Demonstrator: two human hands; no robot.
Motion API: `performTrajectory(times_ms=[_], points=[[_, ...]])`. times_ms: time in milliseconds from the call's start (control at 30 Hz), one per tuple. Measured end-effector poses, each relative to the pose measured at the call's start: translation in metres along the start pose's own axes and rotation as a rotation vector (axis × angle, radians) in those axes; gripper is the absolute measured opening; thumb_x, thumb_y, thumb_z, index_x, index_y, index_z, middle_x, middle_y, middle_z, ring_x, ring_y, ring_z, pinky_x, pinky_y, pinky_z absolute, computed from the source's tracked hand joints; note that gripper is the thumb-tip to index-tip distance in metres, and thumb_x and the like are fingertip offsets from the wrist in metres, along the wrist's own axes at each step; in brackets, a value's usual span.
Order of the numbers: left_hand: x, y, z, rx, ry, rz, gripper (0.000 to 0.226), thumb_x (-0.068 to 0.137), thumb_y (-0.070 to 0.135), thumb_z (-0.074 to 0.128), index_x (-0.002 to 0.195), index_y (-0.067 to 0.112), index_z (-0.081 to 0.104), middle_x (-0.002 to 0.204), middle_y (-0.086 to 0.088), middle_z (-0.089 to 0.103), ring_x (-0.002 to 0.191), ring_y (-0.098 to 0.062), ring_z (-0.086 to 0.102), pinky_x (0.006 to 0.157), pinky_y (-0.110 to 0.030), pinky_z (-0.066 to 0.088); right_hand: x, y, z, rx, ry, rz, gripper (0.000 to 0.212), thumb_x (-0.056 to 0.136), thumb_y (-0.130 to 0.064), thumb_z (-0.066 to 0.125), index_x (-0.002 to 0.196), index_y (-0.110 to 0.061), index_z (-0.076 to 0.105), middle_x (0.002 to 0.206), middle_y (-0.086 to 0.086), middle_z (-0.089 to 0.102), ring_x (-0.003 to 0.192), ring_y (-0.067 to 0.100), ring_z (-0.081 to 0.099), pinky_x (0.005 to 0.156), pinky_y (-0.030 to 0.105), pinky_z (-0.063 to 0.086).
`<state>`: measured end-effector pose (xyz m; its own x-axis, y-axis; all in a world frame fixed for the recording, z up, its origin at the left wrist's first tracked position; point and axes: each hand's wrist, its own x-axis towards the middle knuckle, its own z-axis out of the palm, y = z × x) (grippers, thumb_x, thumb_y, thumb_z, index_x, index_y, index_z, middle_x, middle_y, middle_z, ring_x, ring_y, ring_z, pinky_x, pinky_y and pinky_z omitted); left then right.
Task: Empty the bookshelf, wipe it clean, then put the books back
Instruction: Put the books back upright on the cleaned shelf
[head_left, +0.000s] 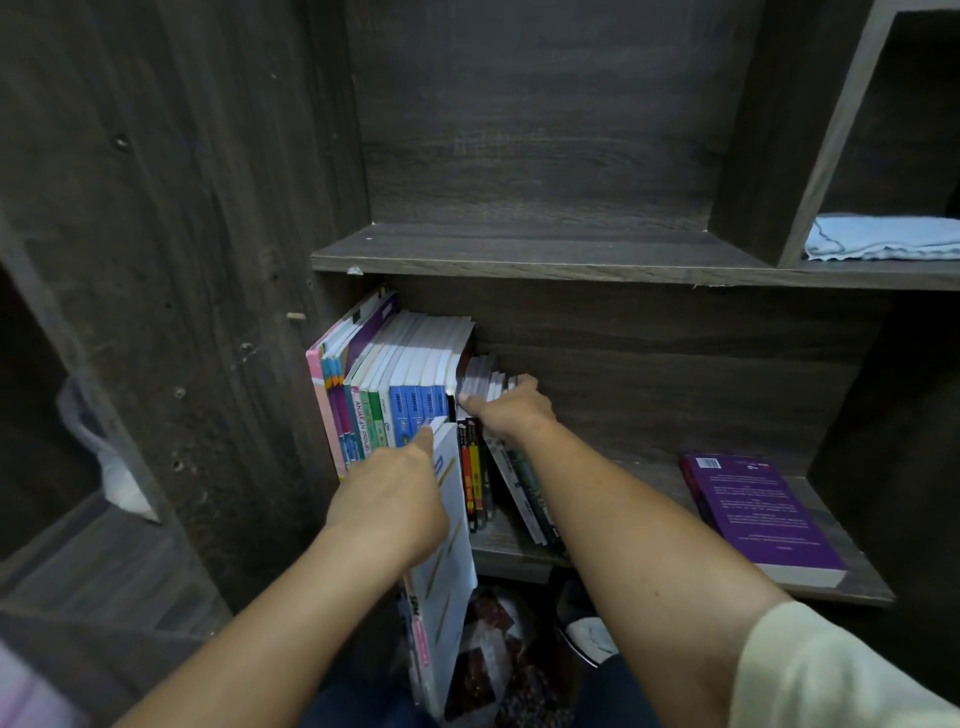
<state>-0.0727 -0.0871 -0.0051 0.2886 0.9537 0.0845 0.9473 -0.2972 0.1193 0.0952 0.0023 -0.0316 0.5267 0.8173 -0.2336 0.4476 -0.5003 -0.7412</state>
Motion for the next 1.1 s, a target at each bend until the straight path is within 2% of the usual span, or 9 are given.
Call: performTrajectory(times_ms=[200,333,467,633,800,867,967,1033,1100], points=[[0.003,0.003,0.003,0.001,-0.016,0.018,0.079,0.091,0.020,0.054,0.154,0.029,0.008,0.116,-0.006,0.059,0.099,-0.025,0.060,0.083,-0.038,0.055,0.002,-0.013,-0.004,-0.106,0.043,-0.073,0.095,0.078,-0.048,0.073,0.149,-0.022,0.017,0.150,0.016,0.028,0.130,0.039,0.041,0.100,0.052,0.045],[0.003,0.004,0.002,-0.021,-0.018,0.028,0.079,0.091,0.022,0.056,0.154,0.029,0.009,0.115,-0.004,0.059,0.098,-0.024,0.060,0.083,-0.037,0.055,0.004,-0.004,-0.004,-0.380,0.052,-0.109,0.085,0.081,-0.058,0.060,0.150,-0.038,0.014,0.159,0.012,0.007,0.135,0.046,0.030,0.101,0.059,0.040],[0.004,0.007,0.004,-0.043,-0.012,0.053,0.077,0.091,0.021,0.055,0.154,0.029,0.011,0.110,-0.003,0.060,0.094,-0.023,0.060,0.081,-0.037,0.055,0.012,0.012,-0.020,-0.577,0.046,-0.035,0.102,0.078,-0.053,0.070,0.151,-0.046,-0.001,0.159,0.017,-0.017,0.139,0.044,0.026,0.099,0.054,0.045],[0.010,0.023,0.005,-0.056,0.024,0.059,0.077,0.091,0.017,0.053,0.154,0.028,0.011,0.104,-0.005,0.061,0.092,-0.025,0.059,0.076,-0.036,0.052,0.012,0.019,-0.032,-0.583,0.056,-0.021,0.096,0.078,-0.048,0.072,0.150,-0.048,0.009,0.161,0.013,-0.006,0.136,0.042,0.033,0.094,0.047,0.047],[0.037,0.044,0.008,-0.030,0.136,0.024,0.081,0.089,0.007,0.052,0.154,0.023,0.006,0.069,-0.001,0.043,0.071,-0.021,0.048,0.059,-0.033,0.041,0.011,0.026,-0.033,-0.595,0.094,-0.048,0.093,0.076,-0.050,0.069,0.150,-0.047,0.012,0.161,0.013,-0.004,0.135,0.041,0.034,0.092,0.045,0.046],[0.051,0.047,0.019,-0.076,0.165,-0.006,0.078,0.092,0.008,0.051,0.154,0.023,0.006,0.079,-0.004,0.050,0.078,-0.025,0.053,0.062,-0.035,0.043,0.010,0.027,-0.037,-0.611,0.077,-0.065,0.094,0.078,-0.050,0.068,0.151,-0.045,0.010,0.161,0.015,-0.006,0.137,0.041,0.032,0.095,0.045,0.046],[0.063,0.047,0.037,-0.100,0.233,0.019,0.057,0.100,0.028,0.046,0.150,0.019,0.022,0.118,-0.012,0.052,0.098,-0.028,0.058,0.072,-0.036,0.048,0.006,0.028,-0.047,-0.633,-0.010,-0.094,0.089,0.086,-0.052,0.061,0.154,-0.040,0.005,0.160,0.016,-0.014,0.141,0.042,0.025,0.106,0.045,0.038],[0.062,0.043,0.045,-0.031,0.282,0.077,0.052,0.098,0.041,0.047,0.142,0.017,0.034,0.121,-0.010,0.047,0.105,-0.025,0.053,0.075,-0.033,0.048,0.008,0.028,-0.053,-0.576,-0.072,-0.079,0.085,0.088,-0.055,0.057,0.153,-0.041,0.004,0.159,0.013,-0.021,0.144,0.043,0.017,0.111,0.046,0.031],[0.058,0.034,0.053,0.054,0.355,0.180,0.060,0.089,0.049,0.060,0.136,0.017,0.043,0.113,-0.007,0.046,0.103,-0.023,0.048,0.076,-0.033,0.049,0.012,0.031,-0.058,-0.480,-0.115,-0.051,0.083,0.088,-0.055,0.057,0.152,-0.043,0.006,0.158,0.010,-0.026,0.145,0.044,0.010,0.116,0.049,0.027]])
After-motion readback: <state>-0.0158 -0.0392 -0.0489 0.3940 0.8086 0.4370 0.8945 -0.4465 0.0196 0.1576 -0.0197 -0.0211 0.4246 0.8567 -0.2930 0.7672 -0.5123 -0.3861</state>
